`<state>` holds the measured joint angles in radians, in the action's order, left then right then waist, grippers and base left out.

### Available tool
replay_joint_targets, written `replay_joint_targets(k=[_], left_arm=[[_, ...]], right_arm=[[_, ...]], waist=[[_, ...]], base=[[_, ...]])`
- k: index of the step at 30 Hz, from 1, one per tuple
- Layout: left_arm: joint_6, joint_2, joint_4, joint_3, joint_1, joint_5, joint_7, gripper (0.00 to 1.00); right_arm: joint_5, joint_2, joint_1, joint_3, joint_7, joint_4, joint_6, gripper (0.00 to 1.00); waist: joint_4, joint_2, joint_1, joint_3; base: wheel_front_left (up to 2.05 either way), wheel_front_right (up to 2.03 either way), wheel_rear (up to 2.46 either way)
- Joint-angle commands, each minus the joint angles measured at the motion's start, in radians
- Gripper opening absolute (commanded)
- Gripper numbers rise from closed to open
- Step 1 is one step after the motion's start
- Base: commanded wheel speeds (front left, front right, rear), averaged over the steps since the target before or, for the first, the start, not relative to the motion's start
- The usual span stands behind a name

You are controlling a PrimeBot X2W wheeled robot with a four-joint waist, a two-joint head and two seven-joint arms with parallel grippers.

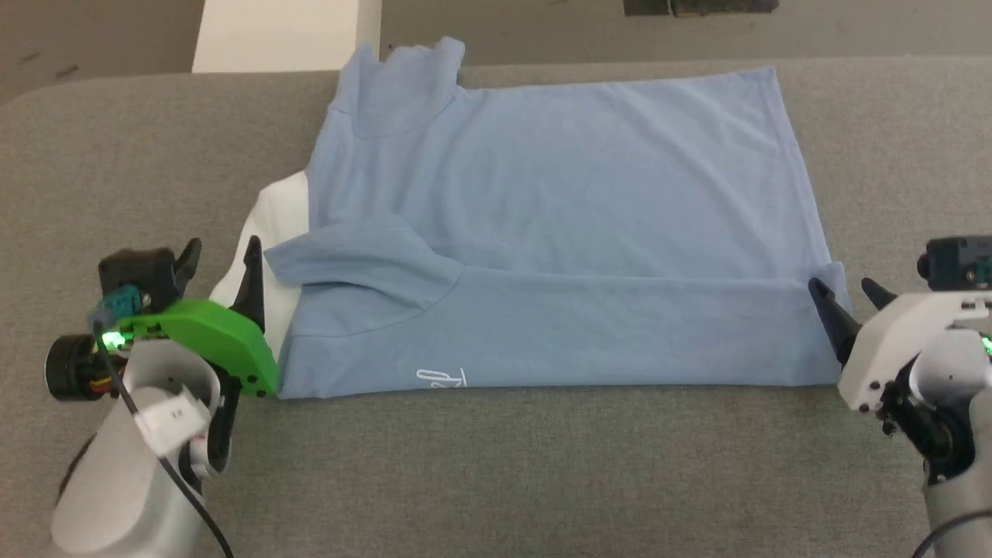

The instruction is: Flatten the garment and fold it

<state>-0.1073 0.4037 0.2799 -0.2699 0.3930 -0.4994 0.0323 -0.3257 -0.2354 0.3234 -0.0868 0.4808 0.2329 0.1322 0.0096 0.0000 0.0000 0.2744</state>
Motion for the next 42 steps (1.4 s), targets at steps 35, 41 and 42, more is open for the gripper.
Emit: replay_joint_targets(k=[35, 41, 42], left_arm=[[-0.192, -0.099, -0.044, 0.034, -0.296, -0.181, 0.251, 0.00], [-0.176, -0.099, -0.062, 0.029, -0.293, -0.182, 0.234, 0.00], [-0.172, -0.099, -0.065, 0.026, -0.291, -0.181, 0.230, 0.00]], right_arm=[[0.089, 0.184, -0.302, 0.025, -0.602, -0.152, -0.002, 1.00], [0.127, 0.185, -0.274, 0.004, -0.600, -0.128, -0.002, 1.00], [0.132, 0.185, -0.256, -0.006, -0.581, -0.110, -0.002, 1.00]], waist=[[-0.101, 0.0000, 0.0000, -0.117], [-0.090, 0.0000, 0.0000, -0.109], [-0.087, 0.0000, 0.0000, -0.107]], base=[[0.00, 0.00, 0.00], [0.00, 0.00, 0.00], [0.00, 0.00, 0.00]])
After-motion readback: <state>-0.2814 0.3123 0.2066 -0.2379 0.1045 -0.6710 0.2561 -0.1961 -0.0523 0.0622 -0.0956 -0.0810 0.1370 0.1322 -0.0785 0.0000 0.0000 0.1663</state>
